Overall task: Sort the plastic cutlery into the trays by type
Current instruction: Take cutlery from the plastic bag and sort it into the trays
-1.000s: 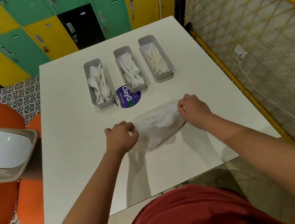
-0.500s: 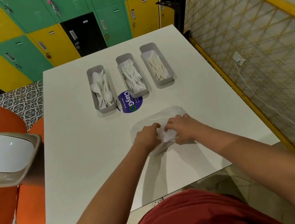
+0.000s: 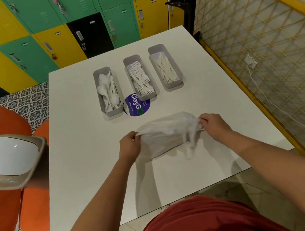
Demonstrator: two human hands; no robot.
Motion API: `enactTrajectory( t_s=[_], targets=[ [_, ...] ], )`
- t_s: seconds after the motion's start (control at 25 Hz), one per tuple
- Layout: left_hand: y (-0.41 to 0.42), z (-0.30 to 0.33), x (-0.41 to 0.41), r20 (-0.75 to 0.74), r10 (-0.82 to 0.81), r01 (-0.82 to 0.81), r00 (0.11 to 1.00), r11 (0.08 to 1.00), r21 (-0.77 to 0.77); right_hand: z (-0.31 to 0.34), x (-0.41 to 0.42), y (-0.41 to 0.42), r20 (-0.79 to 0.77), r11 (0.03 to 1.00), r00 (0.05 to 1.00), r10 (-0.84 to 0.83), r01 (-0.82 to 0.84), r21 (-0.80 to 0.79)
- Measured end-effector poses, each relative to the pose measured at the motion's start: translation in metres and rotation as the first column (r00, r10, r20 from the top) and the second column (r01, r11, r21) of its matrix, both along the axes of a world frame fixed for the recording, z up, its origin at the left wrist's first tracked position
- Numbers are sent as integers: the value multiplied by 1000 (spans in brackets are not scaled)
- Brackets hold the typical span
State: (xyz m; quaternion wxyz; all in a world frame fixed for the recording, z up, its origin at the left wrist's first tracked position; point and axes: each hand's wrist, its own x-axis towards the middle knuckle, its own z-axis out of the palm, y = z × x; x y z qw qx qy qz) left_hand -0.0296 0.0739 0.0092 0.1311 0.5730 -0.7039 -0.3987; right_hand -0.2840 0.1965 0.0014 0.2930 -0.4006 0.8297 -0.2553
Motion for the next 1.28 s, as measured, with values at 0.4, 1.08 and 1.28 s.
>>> enactTrajectory(
  t_s=[0.4, 1.08, 1.28],
  targets=[
    [2, 27, -27, 193, -370, 388, 909, 920, -61, 22, 19, -19, -182, 942, 925, 334, -322, 93],
    [-45, 50, -15, 112, -64, 61, 992, 998, 28, 50, -2, -64, 101, 981, 991, 92, -72, -182],
    [-27, 86, -52, -260, -332, 210, 907, 890, -406, 61, 8, -87, 241, 986, 966, 93, -55, -160]
  ],
)
